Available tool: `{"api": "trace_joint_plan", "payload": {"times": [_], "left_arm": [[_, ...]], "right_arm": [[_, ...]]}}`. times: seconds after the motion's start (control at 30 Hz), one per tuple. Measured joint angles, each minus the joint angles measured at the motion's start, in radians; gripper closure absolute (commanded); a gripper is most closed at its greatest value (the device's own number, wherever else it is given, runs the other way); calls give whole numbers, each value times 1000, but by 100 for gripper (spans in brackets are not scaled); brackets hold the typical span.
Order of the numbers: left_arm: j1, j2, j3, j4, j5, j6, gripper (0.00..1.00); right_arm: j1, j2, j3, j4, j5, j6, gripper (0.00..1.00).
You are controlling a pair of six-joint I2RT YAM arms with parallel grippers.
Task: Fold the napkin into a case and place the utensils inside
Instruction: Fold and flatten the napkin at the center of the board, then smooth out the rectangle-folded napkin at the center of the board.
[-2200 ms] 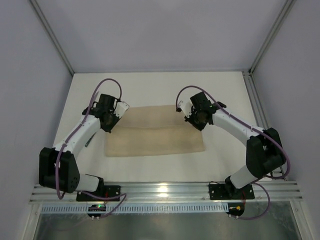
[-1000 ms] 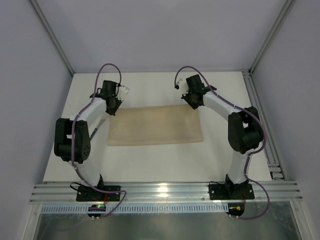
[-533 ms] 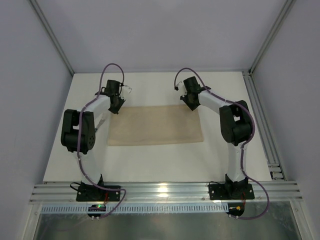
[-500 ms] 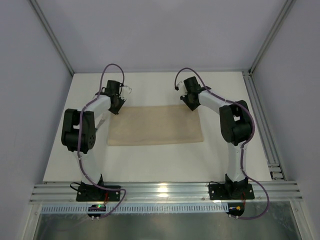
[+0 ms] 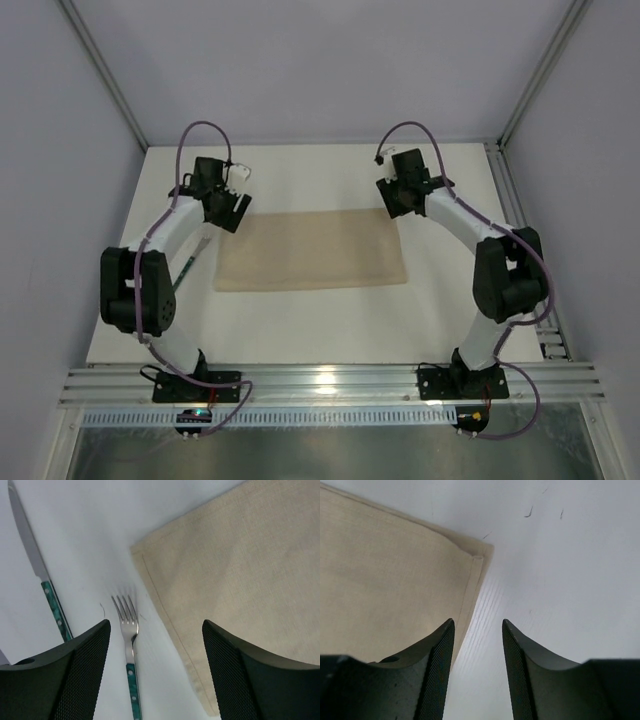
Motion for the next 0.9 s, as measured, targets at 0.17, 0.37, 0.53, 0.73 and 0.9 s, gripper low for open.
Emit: {"api": "trace_joint_plan", "payload": {"times": [0.17, 0.37, 0.53, 0.73, 0.9], "left_arm": [[14, -242, -152, -81, 59, -11, 33], [13, -263, -304, -159, 92, -11, 32], [13, -240, -347, -177, 89, -11, 31], [13, -203, -363, -154, 85, -18, 45], [13, -157, -384, -139, 92, -31, 80]], "right_arm": [[0, -192, -141, -29, -46, 158, 53], [0, -214, -341, -75, -81, 300, 53], [0, -216, -470, -92, -99, 362, 53], [0, -249, -512, -44, -140, 391, 67], [0, -273, -545, -8, -172, 405, 94]]}}
